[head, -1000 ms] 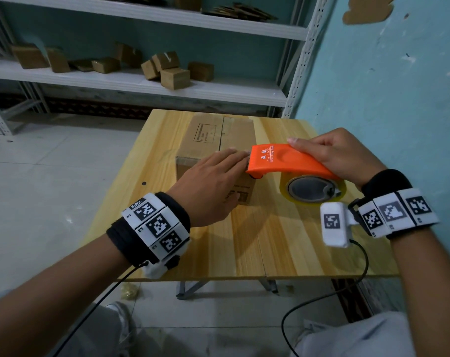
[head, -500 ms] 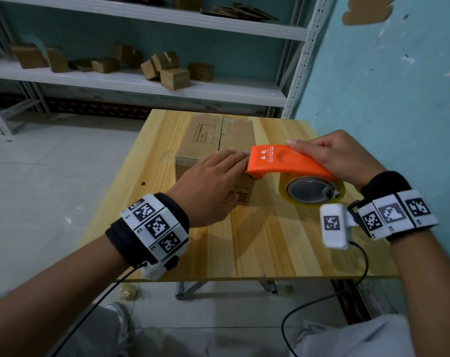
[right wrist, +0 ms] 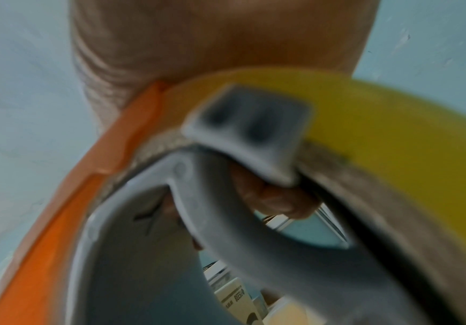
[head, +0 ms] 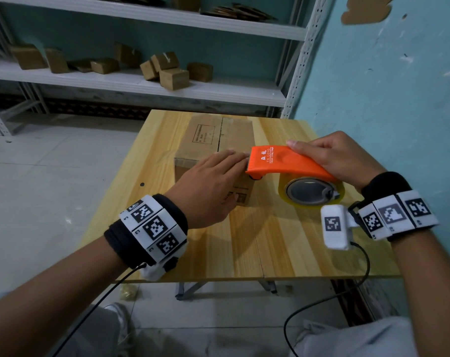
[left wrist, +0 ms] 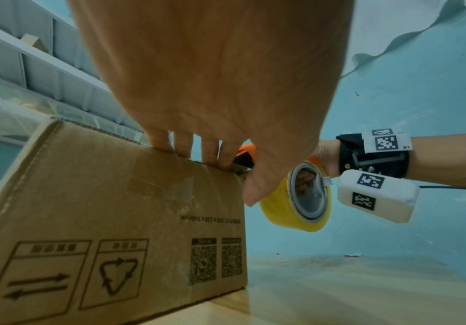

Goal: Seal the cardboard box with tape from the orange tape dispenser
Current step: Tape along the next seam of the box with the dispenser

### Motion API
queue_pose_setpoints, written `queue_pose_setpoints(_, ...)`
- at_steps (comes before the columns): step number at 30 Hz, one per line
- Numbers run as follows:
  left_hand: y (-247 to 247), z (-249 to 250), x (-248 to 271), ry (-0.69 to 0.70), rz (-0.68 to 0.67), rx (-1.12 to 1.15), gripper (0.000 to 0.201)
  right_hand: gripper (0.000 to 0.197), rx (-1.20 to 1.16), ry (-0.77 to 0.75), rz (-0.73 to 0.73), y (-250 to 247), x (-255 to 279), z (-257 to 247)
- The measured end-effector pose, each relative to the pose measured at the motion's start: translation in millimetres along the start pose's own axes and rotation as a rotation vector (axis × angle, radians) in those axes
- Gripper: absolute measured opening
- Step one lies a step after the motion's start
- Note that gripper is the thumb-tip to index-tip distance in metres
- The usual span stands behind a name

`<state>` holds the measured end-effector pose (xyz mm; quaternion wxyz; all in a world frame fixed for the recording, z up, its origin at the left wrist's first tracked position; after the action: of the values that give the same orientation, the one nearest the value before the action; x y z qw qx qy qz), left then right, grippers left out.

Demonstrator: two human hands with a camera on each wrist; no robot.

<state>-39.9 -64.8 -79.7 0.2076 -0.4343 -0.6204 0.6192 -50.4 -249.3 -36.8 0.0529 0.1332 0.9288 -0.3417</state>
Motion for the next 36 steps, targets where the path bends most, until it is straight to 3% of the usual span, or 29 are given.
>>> queue_pose_setpoints(6, 1.0, 1.1, -0.1, 0.005, -0.005, 0.000, 0.074, 0.054, -0.017, 0.015, -0.006, -1.5, 1.3, 3.8)
queue_pose_setpoints(17, 1.8, 1.2, 0.0, 0.007, -0.014, 0.009, 0.074, 0.066, -0.001, -0.021, -0.016, -1.4, 0.5, 1.7)
queue_pose_setpoints(23, 3.8, -0.2, 0.1, 0.000, -0.028, 0.018, 0.074, 0.057, 0.002, -0.006, -0.005, -1.6, -0.4, 3.0)
queue_pose_setpoints(36, 4.4, -0.2, -0.1, 0.003, -0.034, 0.040, 0.074, 0.057, -0.003, 0.008, -0.006, -3.3, -0.3, 5.6)
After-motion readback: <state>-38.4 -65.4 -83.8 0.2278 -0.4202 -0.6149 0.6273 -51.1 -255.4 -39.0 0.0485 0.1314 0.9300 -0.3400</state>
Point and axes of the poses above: each hand's wrist, its own x-axis away from the middle knuckle, its own y-axis out of the palm, z = x × y, the point moved 10 cm from there along -x, towards the middle knuckle, and after that the axes turned 10 degrees about -x, right-handed, at the moved point
